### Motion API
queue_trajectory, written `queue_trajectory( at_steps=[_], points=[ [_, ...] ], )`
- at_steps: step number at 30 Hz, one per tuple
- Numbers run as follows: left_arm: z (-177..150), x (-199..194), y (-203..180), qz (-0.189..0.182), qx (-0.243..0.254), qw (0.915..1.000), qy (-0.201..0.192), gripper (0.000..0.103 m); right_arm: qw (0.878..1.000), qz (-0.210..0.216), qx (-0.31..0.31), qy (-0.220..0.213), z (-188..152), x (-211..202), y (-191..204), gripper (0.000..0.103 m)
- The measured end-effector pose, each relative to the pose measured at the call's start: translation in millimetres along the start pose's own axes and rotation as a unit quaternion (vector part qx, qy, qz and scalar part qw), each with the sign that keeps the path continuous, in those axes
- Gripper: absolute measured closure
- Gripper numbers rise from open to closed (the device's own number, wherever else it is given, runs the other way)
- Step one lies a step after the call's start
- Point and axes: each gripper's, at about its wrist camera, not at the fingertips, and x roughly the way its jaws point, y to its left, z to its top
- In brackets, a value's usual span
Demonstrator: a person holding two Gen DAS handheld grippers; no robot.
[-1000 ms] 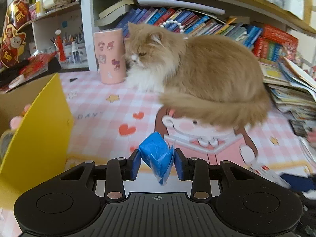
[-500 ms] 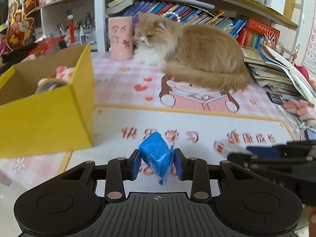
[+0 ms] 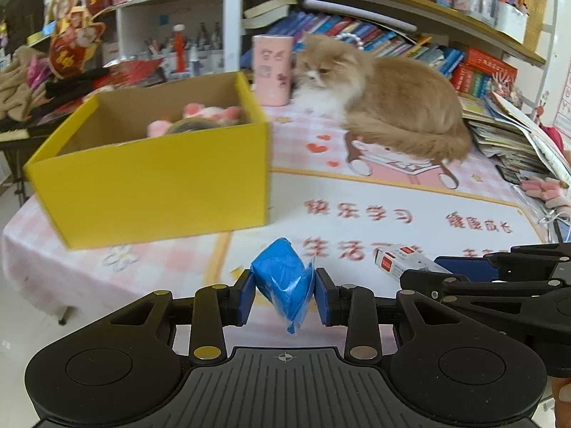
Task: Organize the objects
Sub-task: 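Carry the blue bag and white box with both tools over the yellow box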
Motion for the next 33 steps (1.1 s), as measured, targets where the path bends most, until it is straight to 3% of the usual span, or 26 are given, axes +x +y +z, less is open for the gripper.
queue_trajectory(
  at_steps=[21, 33],
  points=[
    [-49.2, -68.4, 94.7, 0.041, -0.018, 0.9987, -0.023, 0.070, 0.997, 0.051, -0.055, -0.012, -23.0, -4.0, 131.6, 0.075],
    [-33.6, -79.4, 116.5, 0.048, -0.020, 0.9962, -0.070, 0.070, 0.994, 0.057, -0.081, -0.041, -4.0, -4.0, 160.8, 0.075]
  ],
)
